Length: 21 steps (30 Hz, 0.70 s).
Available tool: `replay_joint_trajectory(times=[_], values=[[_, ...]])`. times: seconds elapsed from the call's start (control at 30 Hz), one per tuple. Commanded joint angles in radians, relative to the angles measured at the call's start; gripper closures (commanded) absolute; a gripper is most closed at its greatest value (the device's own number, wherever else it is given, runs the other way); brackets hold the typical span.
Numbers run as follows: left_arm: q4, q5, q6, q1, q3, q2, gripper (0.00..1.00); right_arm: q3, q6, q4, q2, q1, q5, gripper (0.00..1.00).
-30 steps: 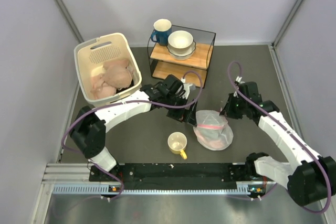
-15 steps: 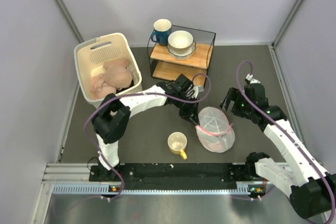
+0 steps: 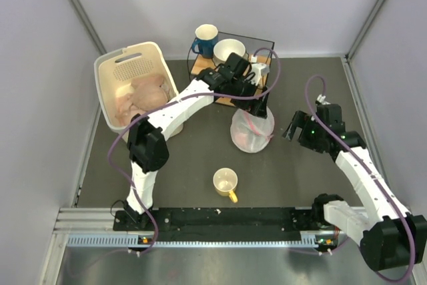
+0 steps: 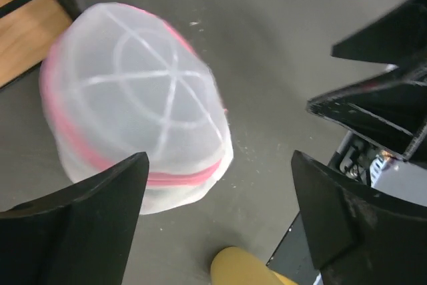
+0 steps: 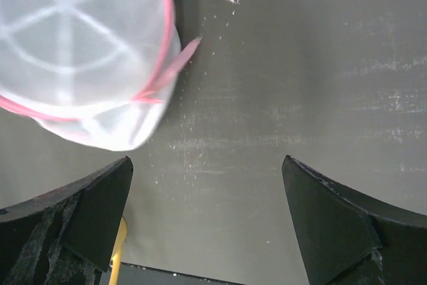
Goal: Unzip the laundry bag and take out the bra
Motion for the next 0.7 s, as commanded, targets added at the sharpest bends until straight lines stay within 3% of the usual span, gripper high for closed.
replay_joint_trajectory(times=[0.0,0.2,0.33,0.4,0.53,0.67], values=[[-0.144,-0.199,0.029,0.005,0.03,-0.018,0.04,-0.014,-0.005,0.031,0.005,-0.007,-0.027,0.05],[-0.08,-0.333,-0.175,-0.001,-0.211,-0.254,0.14,-0.042,0.035,0.107,0.004,-0.007,-0.059,0.05],[0.057,-0.351,-0.339,-0.003,-0.414,-0.371,0.19,-0.083,0.107,0.279,0.092,-0.019,-0.157,0.06],[0.091,-0.357,-0.373,-0.003,-0.473,-0.403,0.2,-0.123,0.182,0.441,0.186,-0.042,-0.255,0.06],[0.089,-0.337,-0.395,-0.001,-0.474,-0.408,0.19,-0.142,0.291,0.713,0.361,-0.048,-0.395,0.09],[0.085,-0.328,-0.403,-0.003,-0.467,-0.397,0.19,-0.122,0.351,0.851,0.468,-0.048,-0.432,0.16]])
